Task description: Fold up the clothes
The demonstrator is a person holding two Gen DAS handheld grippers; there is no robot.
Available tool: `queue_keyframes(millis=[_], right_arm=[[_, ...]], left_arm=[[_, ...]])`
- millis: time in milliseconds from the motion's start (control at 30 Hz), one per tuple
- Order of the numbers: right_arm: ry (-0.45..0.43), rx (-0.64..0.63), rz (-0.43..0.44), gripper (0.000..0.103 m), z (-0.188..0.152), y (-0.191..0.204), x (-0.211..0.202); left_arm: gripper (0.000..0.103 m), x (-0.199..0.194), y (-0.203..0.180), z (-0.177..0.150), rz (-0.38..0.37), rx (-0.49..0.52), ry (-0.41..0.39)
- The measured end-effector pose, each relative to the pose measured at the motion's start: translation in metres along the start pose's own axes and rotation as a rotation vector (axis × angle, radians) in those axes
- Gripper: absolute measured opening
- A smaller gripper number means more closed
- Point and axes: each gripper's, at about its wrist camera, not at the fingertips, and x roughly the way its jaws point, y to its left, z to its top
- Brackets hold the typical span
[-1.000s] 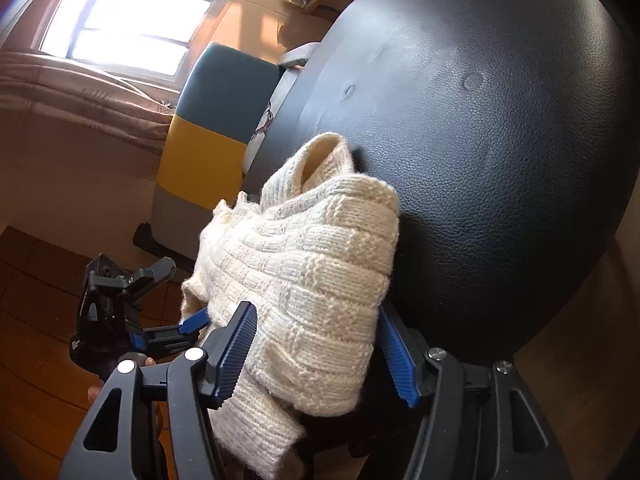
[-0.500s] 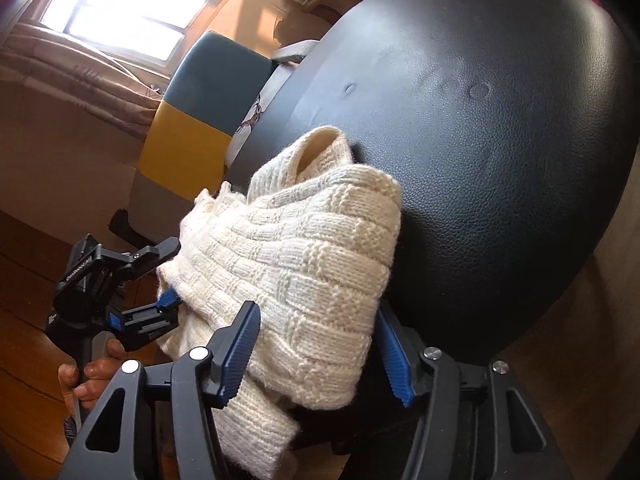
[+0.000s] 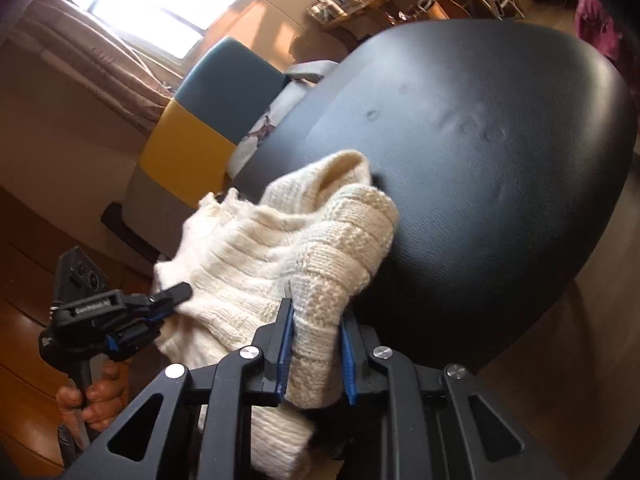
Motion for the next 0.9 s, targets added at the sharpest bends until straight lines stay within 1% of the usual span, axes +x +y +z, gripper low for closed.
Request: queue_keyframes(millis=[33, 100, 133, 167, 233, 267, 300, 333, 433, 500, 533, 567, 600, 700, 767, 800, 833, 867, 900], right_arm=[[-0.009, -0.026, 0.013, 0.020, 0.003, 0.010, -0.003], [-0.011, -0.077, 0.060, 0.020, 0.009, 0.031, -0.005], [0.005, -0.115, 0.072, 0.020, 0.007, 0.044, 0.001], [0.020, -0.152, 0.083, 0.020, 0.006, 0.058, 0.008], [0.050, -0.227, 0.106, 0.020, 0.003, 0.084, 0.021], [0.075, -0.262, 0.123, 0.020, -0.003, 0.097, 0.031], [0.099, -0.306, 0.128, 0.020, -0.009, 0.108, 0.042], [0.109, -0.324, 0.130, 0.020, -0.013, 0.111, 0.046], [0.136, -0.375, 0.136, 0.020, -0.024, 0.118, 0.056], [0.155, -0.410, 0.140, 0.020, -0.032, 0.122, 0.062], [0.164, -0.427, 0.142, 0.020, -0.036, 0.125, 0.065], [0.173, -0.445, 0.144, 0.023, -0.039, 0.127, 0.069], [0.182, -0.462, 0.146, 0.023, -0.043, 0.130, 0.072], [0.209, -0.513, 0.152, 0.024, -0.054, 0.137, 0.082], [0.195, -0.497, 0.163, 0.024, -0.055, 0.134, 0.080], [0.188, -0.490, 0.171, 0.026, -0.055, 0.134, 0.080], [0.181, -0.482, 0.176, 0.027, -0.055, 0.132, 0.080], [0.174, -0.474, 0.181, 0.028, -0.055, 0.131, 0.080], [0.171, -0.461, 0.191, 0.029, -0.054, 0.129, 0.079]], left_arm=[[0.007, -0.005, 0.002, -0.002, -0.001, 0.015, 0.000], [0.017, -0.017, 0.011, -0.005, 0.005, 0.015, 0.020], [0.019, -0.025, 0.017, -0.007, -0.014, 0.004, 0.027], [0.022, -0.035, 0.024, -0.008, -0.025, -0.008, 0.017], [0.031, -0.057, 0.037, -0.009, -0.007, -0.030, -0.014], [0.042, -0.067, 0.044, -0.009, -0.016, -0.047, -0.027], [0.046, -0.077, 0.048, -0.008, -0.033, -0.058, -0.042], [0.047, -0.086, 0.051, -0.008, -0.051, -0.066, -0.058], [0.052, -0.098, 0.043, -0.004, -0.054, -0.021, -0.084], [0.061, -0.091, 0.031, -0.001, -0.040, 0.028, -0.073], [0.061, -0.085, 0.026, 0.000, -0.030, 0.045, -0.062], [0.061, -0.075, 0.022, 0.000, -0.019, 0.057, -0.041], [0.061, -0.063, 0.018, 0.002, -0.013, 0.064, -0.013], [0.061, -0.032, 0.012, 0.003, -0.020, 0.056, 0.056], [0.059, -0.019, 0.008, 0.002, -0.013, 0.058, 0.077], [0.054, -0.013, 0.006, 0.001, -0.009, 0.059, 0.087], [0.046, -0.007, 0.003, 0.000, -0.005, 0.060, 0.096], [0.031, -0.008, 0.001, -0.001, 0.004, 0.074, 0.086], [0.024, -0.011, -0.001, -0.002, 0.013, 0.090, 0.070]])
